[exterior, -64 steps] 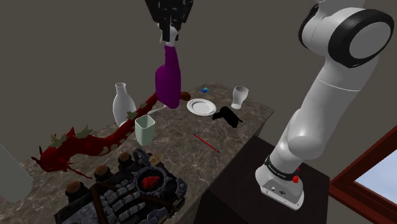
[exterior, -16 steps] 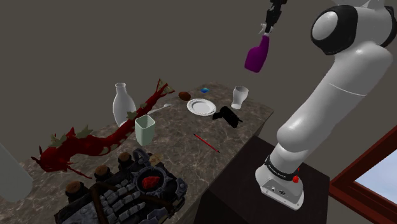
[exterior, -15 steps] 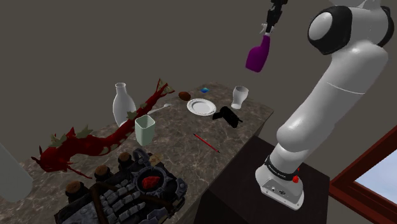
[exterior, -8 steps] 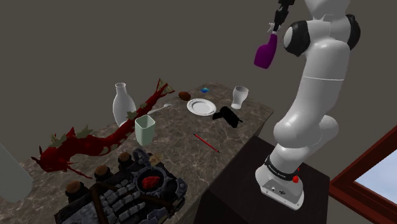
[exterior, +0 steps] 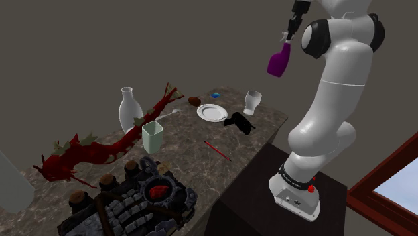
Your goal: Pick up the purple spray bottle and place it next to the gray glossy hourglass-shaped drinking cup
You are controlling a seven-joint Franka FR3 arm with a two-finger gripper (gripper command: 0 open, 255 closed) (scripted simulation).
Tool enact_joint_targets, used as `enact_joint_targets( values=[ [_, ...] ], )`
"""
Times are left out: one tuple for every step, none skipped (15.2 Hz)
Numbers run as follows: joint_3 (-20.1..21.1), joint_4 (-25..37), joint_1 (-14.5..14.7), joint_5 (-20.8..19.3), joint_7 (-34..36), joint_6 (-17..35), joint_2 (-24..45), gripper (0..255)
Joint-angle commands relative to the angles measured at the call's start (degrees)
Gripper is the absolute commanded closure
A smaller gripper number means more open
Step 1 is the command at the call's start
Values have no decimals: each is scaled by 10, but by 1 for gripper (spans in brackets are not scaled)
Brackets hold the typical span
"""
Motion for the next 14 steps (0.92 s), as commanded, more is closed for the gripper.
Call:
enact_joint_targets(
  values=[
    [1, -37, 8, -9, 2, 24, -15, 255],
    [1, -56, 12, -13, 4, 36, -23, 255],
    [2, -74, 16, -17, 6, 47, -30, 255],
    [3, -91, 19, -21, 8, 59, -37, 255],
    [3, -108, 22, -24, 9, 69, -43, 255],
    [4, -123, 25, -27, 11, 80, -49, 255],
    [5, -139, 28, -30, 13, 90, -54, 255],
    [6, -153, 30, -33, 14, 100, -60, 255],
    [6, -167, 32, -35, 16, 110, -64, 255],
    [7, -181, 33, -37, 17, 119, -69, 255],
    [7, -194, 35, -40, 18, 129, -73, 255],
    [8, -207, 37, -42, 20, 138, -77, 255],
    [9, -219, 38, -43, 21, 147, -81, 255],
    [9, -231, 39, -45, 22, 156, -84, 255]
  ],
)
